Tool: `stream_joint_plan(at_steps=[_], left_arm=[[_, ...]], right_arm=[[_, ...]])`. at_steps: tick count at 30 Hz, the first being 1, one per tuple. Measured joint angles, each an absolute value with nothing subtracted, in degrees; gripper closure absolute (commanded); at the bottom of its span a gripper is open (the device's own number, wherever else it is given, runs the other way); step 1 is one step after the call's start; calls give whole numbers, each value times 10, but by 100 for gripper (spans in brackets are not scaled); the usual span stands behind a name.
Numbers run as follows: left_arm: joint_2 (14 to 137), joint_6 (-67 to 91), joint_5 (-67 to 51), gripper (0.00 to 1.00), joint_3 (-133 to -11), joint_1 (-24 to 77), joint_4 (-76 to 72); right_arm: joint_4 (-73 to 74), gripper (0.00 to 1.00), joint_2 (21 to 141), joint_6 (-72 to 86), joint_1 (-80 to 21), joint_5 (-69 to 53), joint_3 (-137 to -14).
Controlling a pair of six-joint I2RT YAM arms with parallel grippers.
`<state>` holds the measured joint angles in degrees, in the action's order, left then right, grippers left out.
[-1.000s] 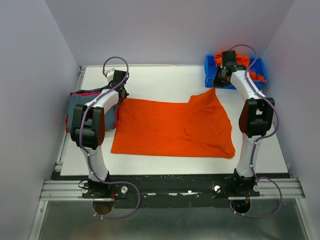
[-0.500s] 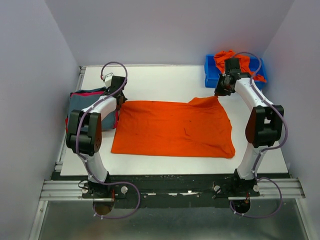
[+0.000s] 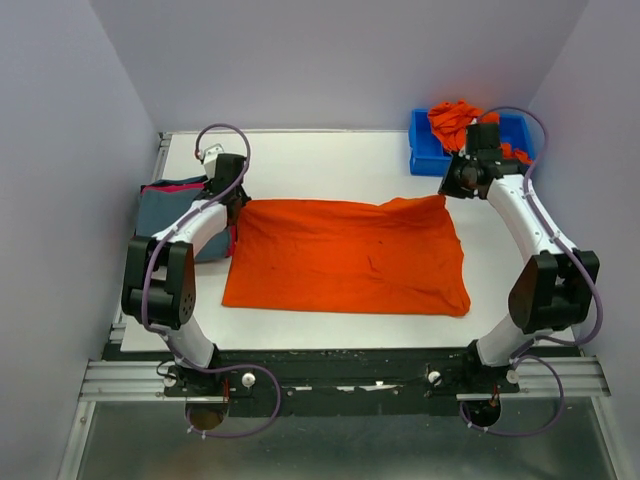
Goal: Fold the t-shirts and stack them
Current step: Fold the other side of the tshirt into a rectangle
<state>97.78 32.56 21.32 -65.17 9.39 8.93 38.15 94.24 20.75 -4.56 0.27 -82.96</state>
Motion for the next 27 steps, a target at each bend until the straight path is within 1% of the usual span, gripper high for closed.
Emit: stream_joint_plan(at_steps=[9,18,27], left_arm=[[928,324,215,100,-595,100,69],[884,326,226,100,-543,111,64],[833,346,232,100,-478,114,60]], right_arm=[[381,99,867,215,-46,2,-767],[378,99,787,234,-46,2,-654],[368,99,711,246,-61,2,-571]])
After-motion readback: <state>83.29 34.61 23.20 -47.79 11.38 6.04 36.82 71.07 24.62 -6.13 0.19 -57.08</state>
